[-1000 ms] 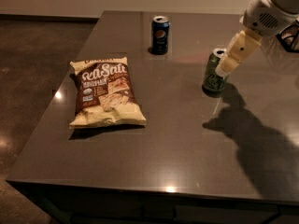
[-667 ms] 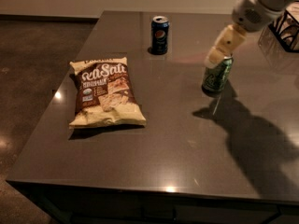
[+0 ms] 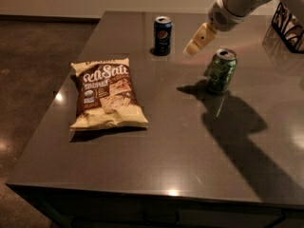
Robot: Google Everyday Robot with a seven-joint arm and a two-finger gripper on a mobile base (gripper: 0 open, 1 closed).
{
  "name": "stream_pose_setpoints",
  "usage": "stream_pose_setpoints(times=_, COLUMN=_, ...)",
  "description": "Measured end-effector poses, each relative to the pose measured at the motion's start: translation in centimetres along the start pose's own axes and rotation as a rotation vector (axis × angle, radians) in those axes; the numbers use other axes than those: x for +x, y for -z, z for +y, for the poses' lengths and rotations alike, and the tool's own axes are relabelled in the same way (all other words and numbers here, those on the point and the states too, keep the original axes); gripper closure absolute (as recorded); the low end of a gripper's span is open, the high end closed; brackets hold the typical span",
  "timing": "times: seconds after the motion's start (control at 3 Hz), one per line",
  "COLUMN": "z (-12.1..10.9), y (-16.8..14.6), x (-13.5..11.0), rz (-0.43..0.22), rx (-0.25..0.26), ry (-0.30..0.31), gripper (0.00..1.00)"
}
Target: Move pepsi can near brown chip bag
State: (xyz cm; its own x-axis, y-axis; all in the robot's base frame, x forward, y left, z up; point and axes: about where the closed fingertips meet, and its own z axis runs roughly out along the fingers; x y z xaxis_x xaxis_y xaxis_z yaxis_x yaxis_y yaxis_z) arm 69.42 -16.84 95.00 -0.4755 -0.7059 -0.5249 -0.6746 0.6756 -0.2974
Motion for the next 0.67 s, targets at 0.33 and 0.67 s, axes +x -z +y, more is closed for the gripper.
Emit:
stream_pose_setpoints(times=0.33, z=-1.2, y=-2.9, x=-2.3, rz=-0.048, rx=0.028, ry=-0.068, gripper=0.00)
stream_pose_setpoints(times=0.67, z=-0.8, y=-5.9, x=-4.7, rz=-0.095, rx=0.009, ry=-0.113, gripper=0.00)
